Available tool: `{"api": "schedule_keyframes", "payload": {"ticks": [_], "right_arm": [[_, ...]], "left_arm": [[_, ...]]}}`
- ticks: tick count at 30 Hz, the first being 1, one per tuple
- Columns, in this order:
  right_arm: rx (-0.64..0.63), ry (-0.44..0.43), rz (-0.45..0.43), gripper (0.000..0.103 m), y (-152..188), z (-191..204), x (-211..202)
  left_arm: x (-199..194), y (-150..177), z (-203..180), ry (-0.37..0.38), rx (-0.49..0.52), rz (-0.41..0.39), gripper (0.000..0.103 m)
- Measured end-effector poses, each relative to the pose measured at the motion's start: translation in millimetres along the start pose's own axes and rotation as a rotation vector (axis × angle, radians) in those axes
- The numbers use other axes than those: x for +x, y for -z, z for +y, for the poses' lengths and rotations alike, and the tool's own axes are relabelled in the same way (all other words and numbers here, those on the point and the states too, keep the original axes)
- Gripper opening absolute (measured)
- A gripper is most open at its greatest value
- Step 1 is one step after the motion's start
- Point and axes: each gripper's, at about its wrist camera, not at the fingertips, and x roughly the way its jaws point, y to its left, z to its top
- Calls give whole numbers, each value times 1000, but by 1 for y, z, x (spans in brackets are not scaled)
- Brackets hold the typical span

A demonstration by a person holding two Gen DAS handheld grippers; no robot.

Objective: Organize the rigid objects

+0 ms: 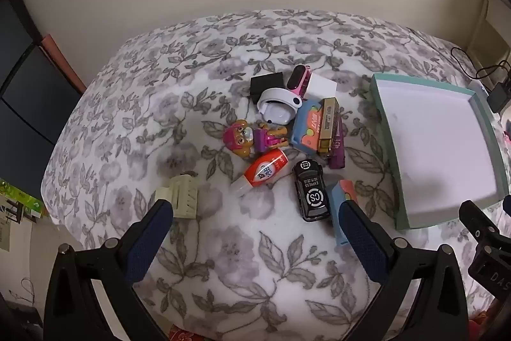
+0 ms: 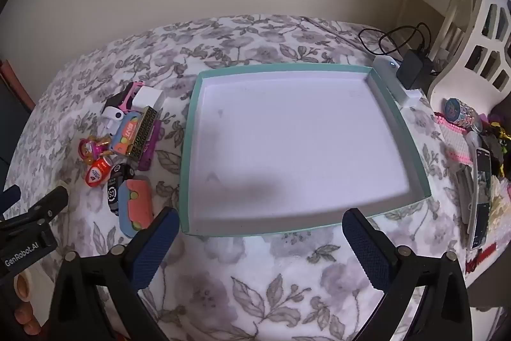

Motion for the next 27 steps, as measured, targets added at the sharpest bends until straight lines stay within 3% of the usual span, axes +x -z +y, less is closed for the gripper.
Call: {"api": "schedule_keyframes", "payload": {"ticks": [5,12,27], "right_arm": [[3,5,-1,103,-6,0,-3],[-8,16,2,103,9,4,3],[-23,20,16,103,1,5,3]], "left_arm": [[0,1,9,39,-33,21,103],[4,-1,3,5,-24,42,103],[7,0,2,0,-18,52,103]]}}
